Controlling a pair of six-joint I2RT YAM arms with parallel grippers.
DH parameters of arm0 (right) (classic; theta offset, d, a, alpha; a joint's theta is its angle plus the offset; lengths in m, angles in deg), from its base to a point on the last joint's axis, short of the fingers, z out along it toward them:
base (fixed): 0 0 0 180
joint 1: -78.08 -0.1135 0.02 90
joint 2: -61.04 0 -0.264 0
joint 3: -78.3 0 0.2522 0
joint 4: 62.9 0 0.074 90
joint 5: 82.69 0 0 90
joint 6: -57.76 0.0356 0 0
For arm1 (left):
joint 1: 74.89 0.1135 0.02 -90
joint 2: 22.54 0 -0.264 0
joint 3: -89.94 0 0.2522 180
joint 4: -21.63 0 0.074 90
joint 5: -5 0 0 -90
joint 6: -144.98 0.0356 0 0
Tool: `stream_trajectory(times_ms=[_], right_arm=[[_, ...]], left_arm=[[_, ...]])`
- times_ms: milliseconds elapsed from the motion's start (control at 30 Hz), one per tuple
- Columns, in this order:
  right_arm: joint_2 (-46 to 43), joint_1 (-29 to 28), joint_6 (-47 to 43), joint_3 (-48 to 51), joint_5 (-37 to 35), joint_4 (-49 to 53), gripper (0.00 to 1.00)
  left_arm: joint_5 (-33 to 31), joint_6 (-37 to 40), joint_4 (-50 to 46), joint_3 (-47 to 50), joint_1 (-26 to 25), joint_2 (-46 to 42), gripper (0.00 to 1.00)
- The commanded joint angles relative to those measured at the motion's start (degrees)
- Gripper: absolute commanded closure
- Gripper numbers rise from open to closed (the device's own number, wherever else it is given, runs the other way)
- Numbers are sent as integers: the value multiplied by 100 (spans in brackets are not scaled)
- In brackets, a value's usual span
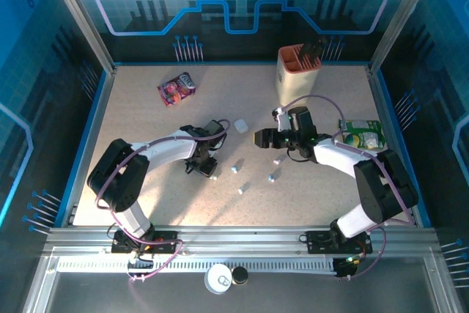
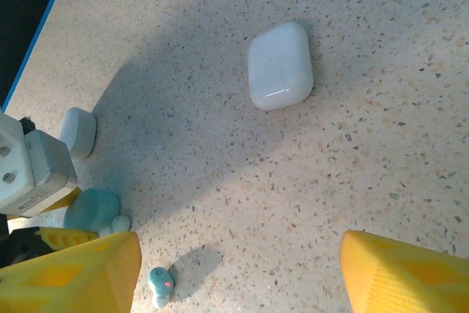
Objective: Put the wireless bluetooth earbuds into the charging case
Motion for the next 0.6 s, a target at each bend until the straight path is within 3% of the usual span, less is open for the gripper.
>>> stream_trajectory(times_ms=[0, 300, 567], right_arm=[[-324, 82, -40, 67, 142, 49, 28], [-902, 21, 79, 149, 292, 539, 28], [-999, -476, 906, 123, 568, 837, 27]], left_arm=[[115, -43, -52, 29, 48, -73, 56], [101, -58, 558, 318, 54, -661, 56], [879, 577, 2540, 1333, 40, -1753, 57]])
